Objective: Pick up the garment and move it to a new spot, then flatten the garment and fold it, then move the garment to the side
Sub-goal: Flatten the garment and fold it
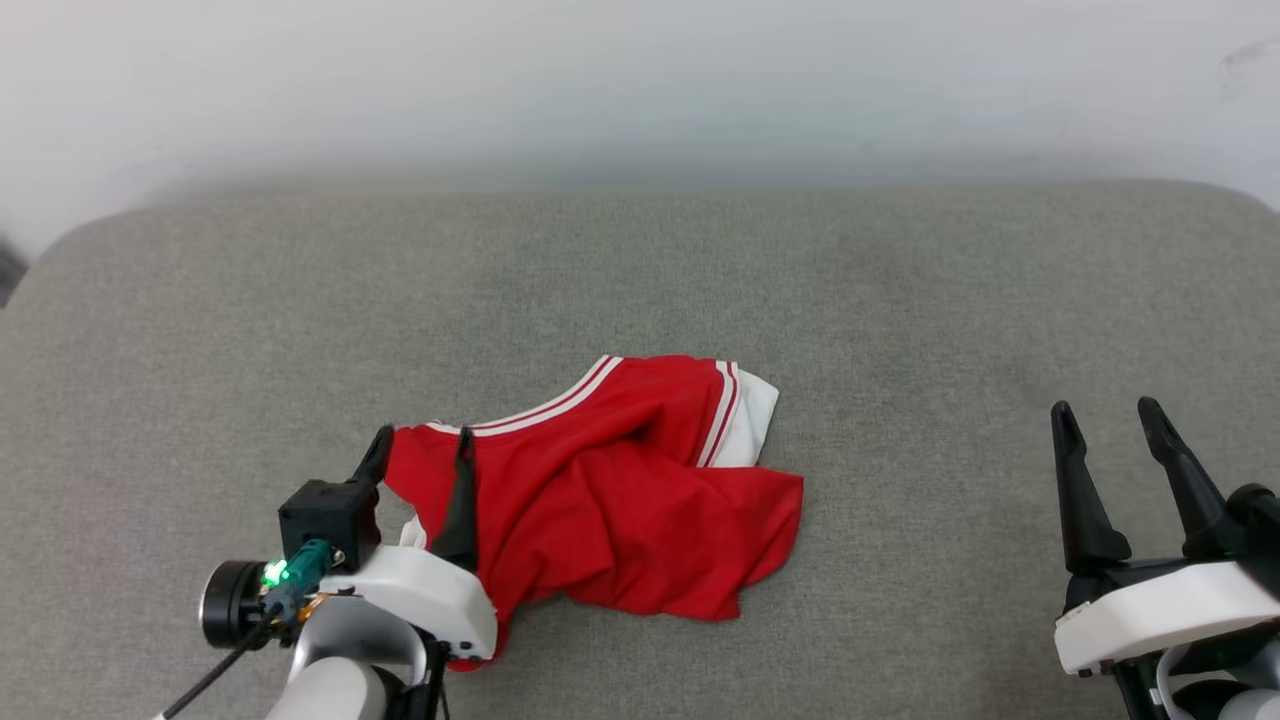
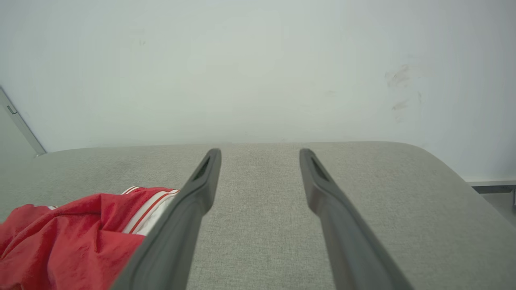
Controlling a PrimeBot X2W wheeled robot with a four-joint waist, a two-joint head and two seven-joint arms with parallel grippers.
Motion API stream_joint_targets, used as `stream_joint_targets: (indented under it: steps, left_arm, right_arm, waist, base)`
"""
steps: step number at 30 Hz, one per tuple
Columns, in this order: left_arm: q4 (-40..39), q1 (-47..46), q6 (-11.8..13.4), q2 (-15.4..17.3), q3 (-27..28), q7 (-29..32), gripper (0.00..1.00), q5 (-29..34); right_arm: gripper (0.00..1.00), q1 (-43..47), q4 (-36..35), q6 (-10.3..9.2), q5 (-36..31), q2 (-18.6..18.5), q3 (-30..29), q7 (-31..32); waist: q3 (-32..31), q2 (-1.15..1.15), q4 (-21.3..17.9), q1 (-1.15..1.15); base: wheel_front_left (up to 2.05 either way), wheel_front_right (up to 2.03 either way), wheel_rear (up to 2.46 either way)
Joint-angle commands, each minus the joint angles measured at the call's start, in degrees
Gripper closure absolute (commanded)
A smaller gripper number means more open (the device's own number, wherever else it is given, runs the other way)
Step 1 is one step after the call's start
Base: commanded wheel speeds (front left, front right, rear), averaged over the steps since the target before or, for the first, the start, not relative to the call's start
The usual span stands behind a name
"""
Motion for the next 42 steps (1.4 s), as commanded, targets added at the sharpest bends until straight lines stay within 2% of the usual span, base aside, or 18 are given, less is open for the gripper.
stream_joint_targets:
  steps: [1, 6, 12, 16, 19, 24, 29, 32, 39, 42]
  left_arm:
    - [-0.9, -0.5, -0.4, -0.7, -0.3, -2.5, 0.0, 0.8]
    - [-2.9, 0.0, -0.6, -1.9, -0.9, -6.4, 0.0, 1.4]
    - [-4.4, 1.1, 0.2, -1.8, -1.2, -7.0, 0.0, 1.6]
    - [-5.4, 2.1, 0.8, -1.4, -1.1, -6.6, 0.0, 1.7]
    - [-6.0, 2.2, 1.0, -1.3, -1.3, -6.4, 0.0, 1.7]
    - [-6.4, 0.9, 0.7, -1.9, -2.0, -6.7, 0.0, 2.1]
    - [-6.2, -0.4, 0.2, -2.9, -3.5, -7.2, 0.0, 2.4]
    - [-5.7, -1.3, -0.3, -3.8, -4.2, -7.6, 0.0, 2.6]
    - [-4.3, -4.3, -1.4, -5.7, -5.5, -8.6, 0.0, 2.6]
    - [-3.5, -5.4, -1.8, -6.2, -5.8, -9.2, 0.0, 2.7]
  right_arm:
    - [0.0, 0.8, -0.7, -0.02, -0.2, 0.1, 0.1, 0.4]
    - [0.0, 1.5, -1.6, -0.02, -0.6, 0.1, 0.2, 1.6]
    - [0.0, 2.3, -1.8, -0.02, -0.9, 0.1, -0.3, 2.7]
    - [0.0, 2.1, -0.2, -0.02, 1.4, 0.1, -2.2, 4.7]
    - [0.0, 0.4, 1.9, -0.02, 3.2, 0.1, -3.5, 7.9]
    - [0.0, -3.9, 7.3, -0.02, 3.6, -0.6, -3.8, 16.9]
    - [0.0, -9.1, 12.4, -0.02, 7.0, -4.1, 2.2, 27.9]
    - [0.0, -12.5, 15.2, -0.02, 9.3, -5.9, 6.3, 32.3]
    - [0.0, -20.6, 22.6, -0.02, 13.4, -9.3, 14.5, 34.6]
    - [0.0, -22.8, 25.8, -0.02, 15.0, -9.4, 17.7, 34.8]
  waist:
    - [-1.2, 0.0, 0.0, 0.0]
    - [-2.7, 0.0, 0.1, 0.0]
    - [-3.7, 0.0, 0.3, 0.0]
    - [-4.2, 0.0, 0.8, 0.0]
    - [-3.8, 0.0, 1.8, 0.0]
    - [-1.8, 0.0, 4.4, 0.0]
    - [0.9, 0.0, 7.0, 0.0]
    - [2.6, 0.0, 8.3, 0.0]
    - [6.9, 0.0, 11.4, 0.0]
    - [8.7, 0.0, 12.4, 0.0]
  base:
    - [0.0, 0.0, 0.0]
    - [0.0, 0.0, 0.0]
    - [0.0, 0.0, 0.0]
    - [0.0, 0.0, 0.0]
    - [0.0, 0.0, 0.0]
    - [0.0, 0.0, 0.0]
    - [0.0, 0.0, 0.0]
    - [0.0, 0.0, 0.0]
    - [0.0, 0.0, 0.0]
    - [0.0, 0.0, 0.0]
